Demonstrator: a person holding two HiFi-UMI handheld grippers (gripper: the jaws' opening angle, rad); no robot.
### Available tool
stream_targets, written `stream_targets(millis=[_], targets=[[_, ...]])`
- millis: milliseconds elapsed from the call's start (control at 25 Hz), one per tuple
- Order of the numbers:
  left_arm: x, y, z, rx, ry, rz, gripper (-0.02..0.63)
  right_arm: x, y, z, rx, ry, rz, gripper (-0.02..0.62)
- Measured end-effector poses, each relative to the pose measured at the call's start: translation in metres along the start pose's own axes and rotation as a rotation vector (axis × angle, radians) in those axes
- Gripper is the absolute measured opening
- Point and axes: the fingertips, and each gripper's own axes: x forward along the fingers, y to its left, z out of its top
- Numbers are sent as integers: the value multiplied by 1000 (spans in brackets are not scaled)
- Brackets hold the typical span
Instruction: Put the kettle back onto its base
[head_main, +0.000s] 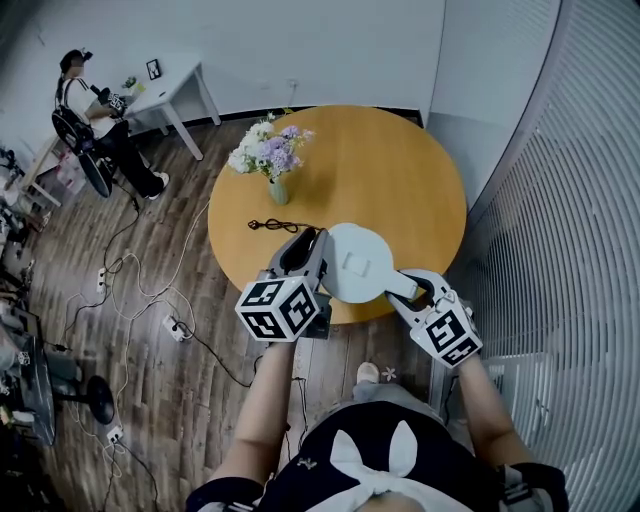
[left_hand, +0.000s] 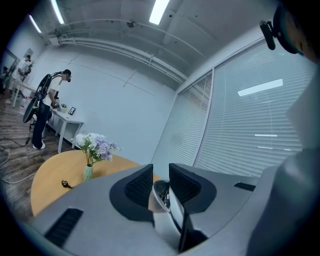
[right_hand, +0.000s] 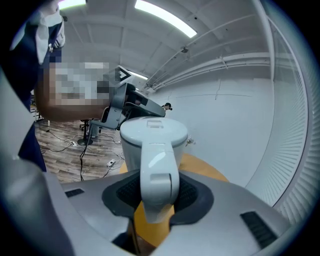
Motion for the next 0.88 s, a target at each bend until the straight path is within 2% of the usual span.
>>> stream_targets(millis=[440,880], targets=[[27,9,21,8,-49,37,107,20,-37,10,-43,-35,18,146],[49,41,28,-15,-41,32,107,52,-52,15,-53,-17,21,147]])
